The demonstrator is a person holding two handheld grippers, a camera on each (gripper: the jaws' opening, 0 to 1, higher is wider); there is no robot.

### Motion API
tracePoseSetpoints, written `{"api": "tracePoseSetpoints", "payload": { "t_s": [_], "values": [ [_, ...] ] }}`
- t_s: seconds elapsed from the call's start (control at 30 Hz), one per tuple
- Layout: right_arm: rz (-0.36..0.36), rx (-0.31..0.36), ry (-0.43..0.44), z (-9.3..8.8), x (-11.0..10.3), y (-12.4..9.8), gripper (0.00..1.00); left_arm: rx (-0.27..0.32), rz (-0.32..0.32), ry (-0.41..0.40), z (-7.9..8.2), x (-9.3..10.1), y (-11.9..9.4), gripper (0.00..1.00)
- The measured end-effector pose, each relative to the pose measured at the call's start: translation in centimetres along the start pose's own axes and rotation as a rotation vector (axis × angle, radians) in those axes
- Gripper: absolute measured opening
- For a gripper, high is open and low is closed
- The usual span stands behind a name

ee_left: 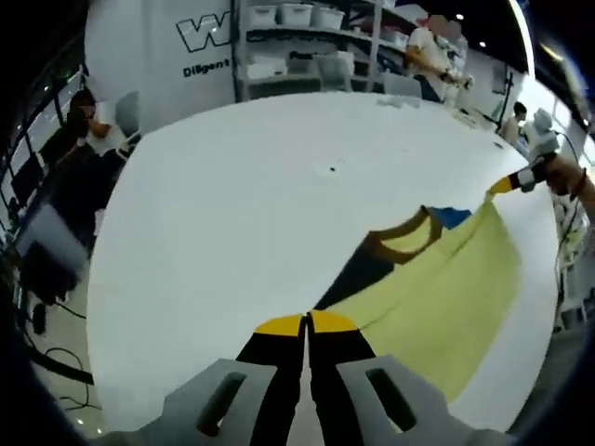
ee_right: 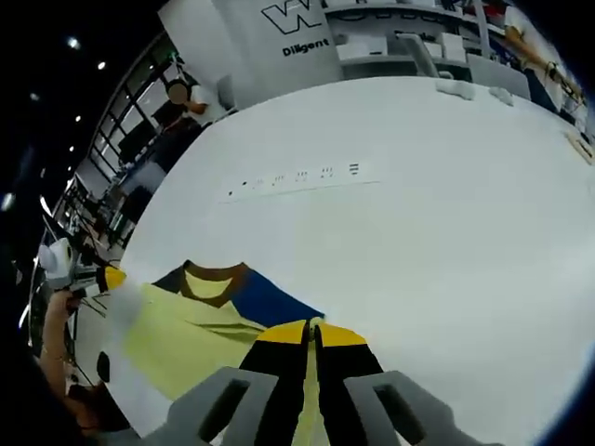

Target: Fold the garment on the visible template until the final outline fits inside the template.

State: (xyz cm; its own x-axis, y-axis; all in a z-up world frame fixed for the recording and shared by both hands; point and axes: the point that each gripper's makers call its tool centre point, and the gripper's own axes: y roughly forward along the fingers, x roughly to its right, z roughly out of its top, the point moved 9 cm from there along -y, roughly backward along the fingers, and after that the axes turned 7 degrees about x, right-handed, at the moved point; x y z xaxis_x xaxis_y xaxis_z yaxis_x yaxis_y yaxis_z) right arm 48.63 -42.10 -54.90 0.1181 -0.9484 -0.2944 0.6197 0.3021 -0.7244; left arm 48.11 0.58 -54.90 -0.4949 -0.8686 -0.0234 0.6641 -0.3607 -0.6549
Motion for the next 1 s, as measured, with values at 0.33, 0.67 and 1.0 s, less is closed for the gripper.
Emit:
{"api": "tracePoseSetpoints", "payload": {
  "t_s": [0.33, 0.67, 1.0],
  "values": [
    [0.005, -0.017, 0.014, -0.8, 0.4, 0.3, 0.00, 0.068, -0.129, 0.314, -1.5, 0.7, 0.3, 0.32],
    [0.003, -0.027, 0.021, -1.2, 0.4, 0.7, 0.00, 0.067, -0.249, 0.539, -2.1, 1.3, 1.5, 0.37],
    [0.038, 0.023, 0.042, -1.2, 0.7, 1.5, 0.00, 0.055, -0.228, 0.639, -2.3, 0.9, 3.0, 0.28]
  ]
}}
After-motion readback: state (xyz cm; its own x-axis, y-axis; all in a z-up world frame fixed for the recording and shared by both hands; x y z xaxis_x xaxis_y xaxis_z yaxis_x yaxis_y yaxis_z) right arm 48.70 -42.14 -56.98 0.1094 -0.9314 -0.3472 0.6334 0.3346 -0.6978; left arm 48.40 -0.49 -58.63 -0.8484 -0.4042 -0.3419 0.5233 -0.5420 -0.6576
